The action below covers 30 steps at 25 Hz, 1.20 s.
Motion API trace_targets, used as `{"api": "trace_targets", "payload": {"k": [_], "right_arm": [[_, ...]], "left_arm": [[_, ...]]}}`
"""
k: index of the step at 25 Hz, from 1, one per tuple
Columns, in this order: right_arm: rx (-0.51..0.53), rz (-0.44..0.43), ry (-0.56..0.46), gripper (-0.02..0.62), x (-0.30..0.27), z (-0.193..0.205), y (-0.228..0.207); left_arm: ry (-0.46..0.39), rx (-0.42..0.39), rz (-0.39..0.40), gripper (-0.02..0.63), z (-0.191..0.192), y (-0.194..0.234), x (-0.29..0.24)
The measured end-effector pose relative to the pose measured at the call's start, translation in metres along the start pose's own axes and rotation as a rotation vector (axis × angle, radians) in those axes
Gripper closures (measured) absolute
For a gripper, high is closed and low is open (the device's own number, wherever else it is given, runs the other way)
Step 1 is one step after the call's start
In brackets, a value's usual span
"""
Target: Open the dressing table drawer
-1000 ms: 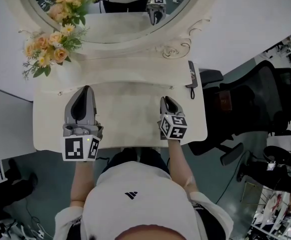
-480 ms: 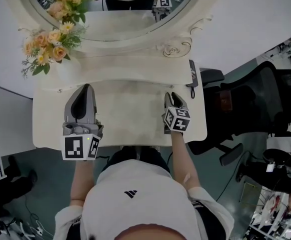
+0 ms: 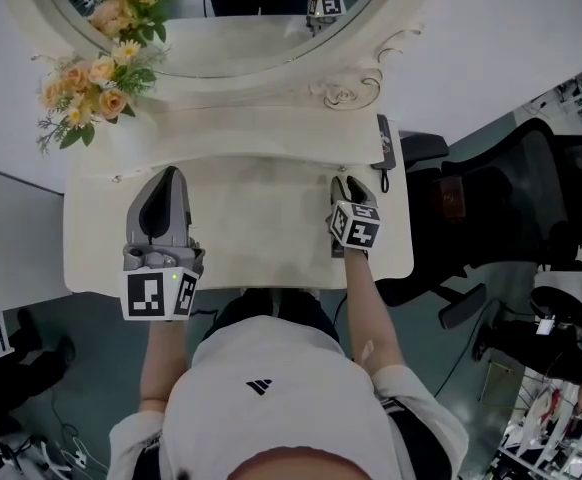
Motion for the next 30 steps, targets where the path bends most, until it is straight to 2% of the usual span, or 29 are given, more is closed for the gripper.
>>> {"api": "trace_targets", "payload": {"k": [20,30], "right_arm": [[0.031,-0.002,0.062,0.473,-0.036,-0.005,-0.01],[0.048,0.015,0.071,0.497,-0.031,-0.003,-0.01]], "left_arm": [[0.025,-0.026,-0.06,0.598,0.0,0.009,0.003],[0.026,-0.02,-0.049,0.597,0.002,0.007,0.003]]}}
Point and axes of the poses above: the fingertips, and each gripper's own axes: x backward along the fingers, y to its left, z out of its underside, the point moved 7 cm from there along x, backward along the fingers, and after that the axes turned 4 degrees about -z, right-handed, at the moved point
